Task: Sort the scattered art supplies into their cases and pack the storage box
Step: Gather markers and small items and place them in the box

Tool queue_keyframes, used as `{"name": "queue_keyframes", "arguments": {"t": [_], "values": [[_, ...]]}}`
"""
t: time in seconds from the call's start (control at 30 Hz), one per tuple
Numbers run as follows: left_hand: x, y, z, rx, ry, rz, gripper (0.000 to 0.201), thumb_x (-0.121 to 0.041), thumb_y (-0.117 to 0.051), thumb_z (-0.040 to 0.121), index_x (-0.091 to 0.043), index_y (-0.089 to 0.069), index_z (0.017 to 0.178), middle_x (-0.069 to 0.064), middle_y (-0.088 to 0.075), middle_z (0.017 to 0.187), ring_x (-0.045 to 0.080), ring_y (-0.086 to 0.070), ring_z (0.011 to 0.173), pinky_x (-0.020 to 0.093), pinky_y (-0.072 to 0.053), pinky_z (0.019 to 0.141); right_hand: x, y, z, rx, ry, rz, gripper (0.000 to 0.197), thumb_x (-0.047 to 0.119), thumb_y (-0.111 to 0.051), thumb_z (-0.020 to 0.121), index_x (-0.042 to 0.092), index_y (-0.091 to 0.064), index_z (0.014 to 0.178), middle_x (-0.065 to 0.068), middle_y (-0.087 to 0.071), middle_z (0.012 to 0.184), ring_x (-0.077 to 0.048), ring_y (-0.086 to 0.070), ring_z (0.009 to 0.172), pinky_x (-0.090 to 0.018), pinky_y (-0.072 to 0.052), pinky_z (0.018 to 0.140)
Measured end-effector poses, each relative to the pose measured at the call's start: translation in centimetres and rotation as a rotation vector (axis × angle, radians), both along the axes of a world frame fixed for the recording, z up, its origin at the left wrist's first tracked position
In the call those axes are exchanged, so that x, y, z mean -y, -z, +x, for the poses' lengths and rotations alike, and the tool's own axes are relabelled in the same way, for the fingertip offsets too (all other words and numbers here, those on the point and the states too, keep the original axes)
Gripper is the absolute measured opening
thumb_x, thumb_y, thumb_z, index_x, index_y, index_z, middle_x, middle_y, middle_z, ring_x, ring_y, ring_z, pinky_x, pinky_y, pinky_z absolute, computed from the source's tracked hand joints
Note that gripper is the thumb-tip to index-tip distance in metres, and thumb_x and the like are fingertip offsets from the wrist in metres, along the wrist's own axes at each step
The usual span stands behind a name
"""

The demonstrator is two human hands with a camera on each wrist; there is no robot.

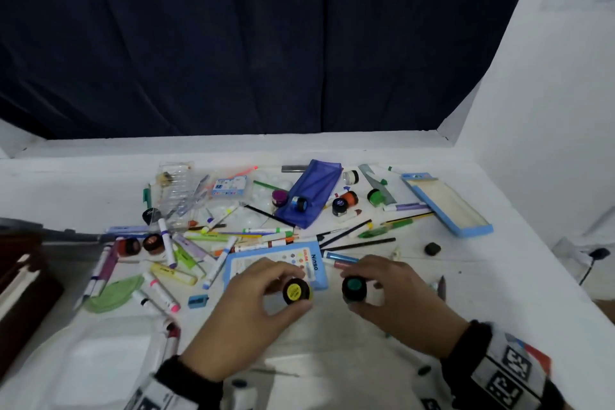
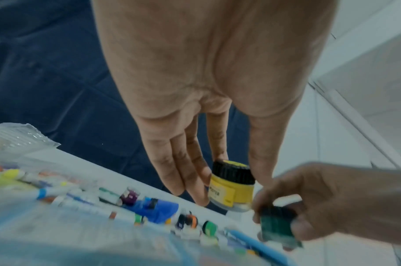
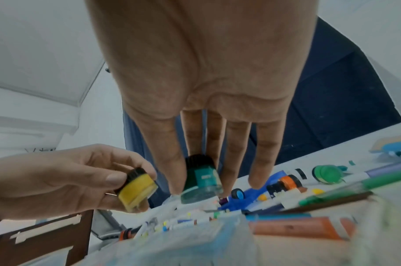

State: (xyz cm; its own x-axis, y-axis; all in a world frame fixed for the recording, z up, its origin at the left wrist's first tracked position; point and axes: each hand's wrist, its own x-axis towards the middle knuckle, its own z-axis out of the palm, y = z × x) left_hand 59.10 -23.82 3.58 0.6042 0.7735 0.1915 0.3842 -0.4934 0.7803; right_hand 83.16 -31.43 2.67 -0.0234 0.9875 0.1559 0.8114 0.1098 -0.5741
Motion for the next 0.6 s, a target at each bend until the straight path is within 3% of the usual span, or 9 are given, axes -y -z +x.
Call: {"name": "queue_keyframes", "arguments": {"t": [0.2,0.37,0.6], "values": [[2.3,3.9,2.4,-0.128,0.008,-0.006,0.03,-0.041,-0.08,0.08,-0.031,-0.068,0.106,-0.018,-0.065,0.099,0.0,-0.06,0.098,0.025,-0.049,0.09,1.2,2.2,-0.3,0.085,-0.047,-0.056,0.038,0.03,-0.076,0.08,0.033,-0.065,0.116,0.02,-0.063,0.113,0.004,-0.053,0.098,-0.007,-0.037,0.086],[2.6,4.7,3.6,-0.282,0.046,0.061,0.031,-0.044,-0.075,0.084,-0.029,-0.067,0.109,-0.014,-0.066,0.105,0.004,-0.058,0.098,0.025,-0.047,0.09,1.4,2.1,-0.9,0.13,-0.047,-0.073,0.037,0.029,-0.074,0.082,0.031,-0.064,0.117,0.015,-0.064,0.115,-0.004,-0.057,0.105,-0.026,-0.048,0.096],[2.7,4.5,3.5,-0.349,0.098,0.093,0.034,-0.04,-0.071,0.088,-0.029,-0.065,0.12,-0.011,-0.067,0.113,0.007,-0.057,0.103,0.025,-0.046,0.092,1.4,1.5,-0.9,0.129,-0.126,-0.162,0.033,0.028,-0.077,0.081,0.028,-0.065,0.112,0.012,-0.067,0.108,-0.003,-0.059,0.098,-0.024,-0.05,0.092]]}}
